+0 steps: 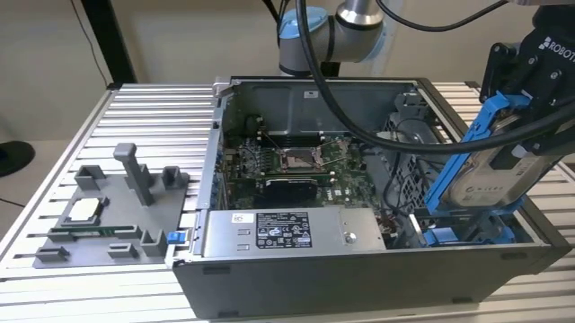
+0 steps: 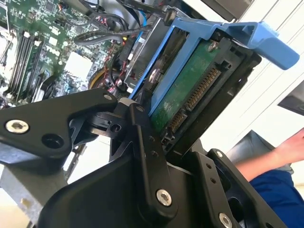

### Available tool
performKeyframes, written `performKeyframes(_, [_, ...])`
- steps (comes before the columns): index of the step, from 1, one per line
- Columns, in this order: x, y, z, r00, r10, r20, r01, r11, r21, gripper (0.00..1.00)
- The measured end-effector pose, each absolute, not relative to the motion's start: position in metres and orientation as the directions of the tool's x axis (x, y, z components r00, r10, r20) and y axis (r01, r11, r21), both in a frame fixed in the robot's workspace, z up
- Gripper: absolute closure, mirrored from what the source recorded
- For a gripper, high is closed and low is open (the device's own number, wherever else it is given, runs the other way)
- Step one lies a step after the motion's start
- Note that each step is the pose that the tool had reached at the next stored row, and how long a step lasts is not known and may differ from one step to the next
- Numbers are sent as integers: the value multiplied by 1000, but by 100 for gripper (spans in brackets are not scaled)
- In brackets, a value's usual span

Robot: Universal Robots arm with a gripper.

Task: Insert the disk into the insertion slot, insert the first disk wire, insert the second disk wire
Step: 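Insert the disk into the insertion slot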

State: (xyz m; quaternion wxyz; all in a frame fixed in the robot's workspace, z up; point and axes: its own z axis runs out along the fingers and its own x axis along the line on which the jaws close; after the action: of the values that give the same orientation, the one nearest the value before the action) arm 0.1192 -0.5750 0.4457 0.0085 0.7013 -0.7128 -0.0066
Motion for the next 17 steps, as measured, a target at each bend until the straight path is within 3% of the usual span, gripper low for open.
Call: performKeyframes(17, [121,-573,430,-16,-1000,3,-1000,16,20,100])
